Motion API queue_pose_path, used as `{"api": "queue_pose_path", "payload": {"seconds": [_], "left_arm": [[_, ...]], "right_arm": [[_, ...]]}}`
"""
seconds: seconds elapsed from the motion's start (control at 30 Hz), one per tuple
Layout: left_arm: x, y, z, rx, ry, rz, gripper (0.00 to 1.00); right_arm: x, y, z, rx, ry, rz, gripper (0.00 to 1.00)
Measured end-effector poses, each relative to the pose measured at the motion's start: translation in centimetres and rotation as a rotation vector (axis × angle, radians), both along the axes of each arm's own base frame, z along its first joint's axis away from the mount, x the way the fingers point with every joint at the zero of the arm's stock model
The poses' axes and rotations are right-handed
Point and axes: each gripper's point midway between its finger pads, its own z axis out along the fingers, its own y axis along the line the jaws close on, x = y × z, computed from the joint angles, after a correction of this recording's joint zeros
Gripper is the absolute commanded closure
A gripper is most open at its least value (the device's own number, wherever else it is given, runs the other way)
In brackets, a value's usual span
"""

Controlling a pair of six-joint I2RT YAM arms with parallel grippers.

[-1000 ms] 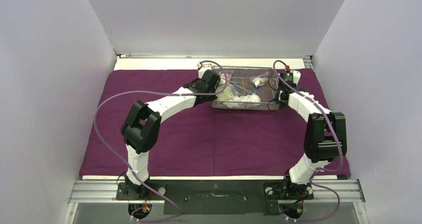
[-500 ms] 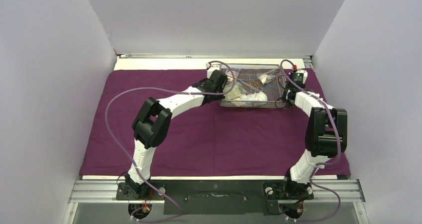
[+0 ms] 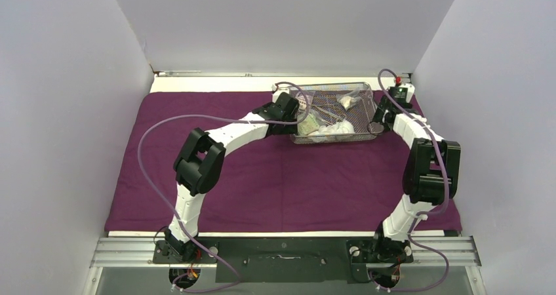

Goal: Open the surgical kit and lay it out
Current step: Move the container from the surgical kit, then pick up the medical item from the container.

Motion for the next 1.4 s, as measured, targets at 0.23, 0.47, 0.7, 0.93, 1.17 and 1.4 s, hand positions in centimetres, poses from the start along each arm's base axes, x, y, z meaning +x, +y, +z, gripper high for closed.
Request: {"api": "queue_pose_path", "payload": {"seconds": [0.23, 0.47, 0.7, 0.93, 1.17, 1.4], "left_arm": [[0.9, 1.4, 1.8, 0.023, 0.004, -0.001, 0.25], [1.9, 4.5, 8.7, -0.09, -0.063, -0.035, 0.1], [1.1, 12.9, 16.5, -0.158, -0.21, 0.033, 0.04], [0.7, 20.5, 15.8, -0.082, -0.202, 0.141, 0.04], [-1.4, 23.8, 10.9, -0.017, -0.063, 0.202, 0.04], [-2.0, 24.4, 9.9, -0.002, -0.03, 0.219, 0.04]], "right_arm": [[1.4, -0.8, 4.1, 0.013, -0.075, -0.034, 0.28], [3.0, 4.3, 8.9, 0.143, -0.153, 0.104, 0.29], [3.6, 14.2, 10.2, 0.356, -0.149, 0.26, 0.43], [2.5, 23.2, 3.9, 0.554, 0.033, 0.209, 0.48], [1.0, 27.7, -1.2, 0.546, 0.163, 0.108, 0.49], [2.4, 28.0, -1.8, 0.518, 0.147, -0.011, 0.57]]}}
